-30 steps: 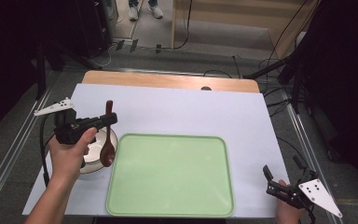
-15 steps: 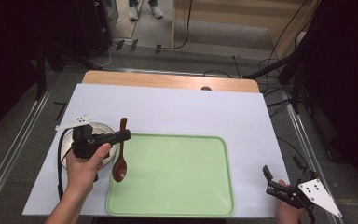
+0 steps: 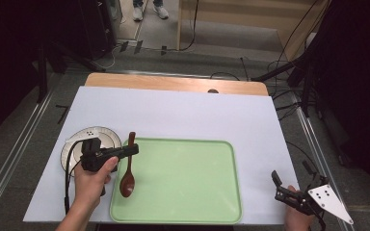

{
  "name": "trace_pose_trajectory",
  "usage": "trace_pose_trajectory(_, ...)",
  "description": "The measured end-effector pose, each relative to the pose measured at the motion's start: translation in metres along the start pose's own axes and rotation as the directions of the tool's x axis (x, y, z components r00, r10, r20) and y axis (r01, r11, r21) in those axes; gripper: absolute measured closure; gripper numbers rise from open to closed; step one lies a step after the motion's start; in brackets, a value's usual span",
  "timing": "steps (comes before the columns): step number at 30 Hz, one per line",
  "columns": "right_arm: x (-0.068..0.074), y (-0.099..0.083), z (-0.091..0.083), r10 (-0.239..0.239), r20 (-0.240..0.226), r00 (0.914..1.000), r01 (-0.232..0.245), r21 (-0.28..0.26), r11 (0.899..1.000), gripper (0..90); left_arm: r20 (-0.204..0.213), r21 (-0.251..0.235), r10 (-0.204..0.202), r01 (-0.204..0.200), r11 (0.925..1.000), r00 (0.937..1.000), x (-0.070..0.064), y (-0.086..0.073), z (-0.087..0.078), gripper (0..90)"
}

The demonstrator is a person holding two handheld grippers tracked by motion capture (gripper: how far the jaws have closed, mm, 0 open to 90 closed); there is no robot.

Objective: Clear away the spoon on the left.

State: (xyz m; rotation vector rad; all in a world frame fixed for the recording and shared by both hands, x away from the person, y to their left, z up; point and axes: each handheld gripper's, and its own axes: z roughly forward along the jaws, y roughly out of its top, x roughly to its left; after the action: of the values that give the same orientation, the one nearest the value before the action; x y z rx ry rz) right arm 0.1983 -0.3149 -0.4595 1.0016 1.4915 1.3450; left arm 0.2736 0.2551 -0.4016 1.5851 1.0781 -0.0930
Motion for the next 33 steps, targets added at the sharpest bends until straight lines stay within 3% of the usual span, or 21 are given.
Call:
trace_pose_trajectory(5,0.000,0.000,0.000,0.002,-0.001,1.0000,-0.002,-0.001,1.000,0.0,0.012,0.007,-0.015,0.015,0.9999,0.9998,0.003,-0.008,-0.001,85.2)
trace_pose_trajectory(12,-0.001,0.000,-0.001,0.003,-0.002,1.0000,-0.003,-0.002,1.000,0.0,0.055,0.019,-0.082,0.081,0.9966,0.9951,0.012,-0.018,0.001,85.2)
trace_pose_trajectory(19,-0.001,0.000,0.000,0.002,-0.002,1.0000,-0.002,-0.002,1.000,0.0,0.044,0.043,-0.092,0.090,0.9950,0.9948,0.014,-0.025,0.005,85.2)
trace_pose_trajectory(26,-0.001,0.000,0.000,0.002,-0.004,1.0000,-0.002,-0.003,1.000,0.0,0.024,0.048,-0.076,0.075,0.9960,0.9968,0.020,-0.031,0.009,84.9)
trace_pose_trajectory(33,-0.001,0.000,-0.001,0.009,-0.006,0.9999,-0.009,-0.007,1.000,0.0,0.036,0.049,-0.065,0.063,0.9968,0.9972,0.021,-0.033,0.011,83.6)
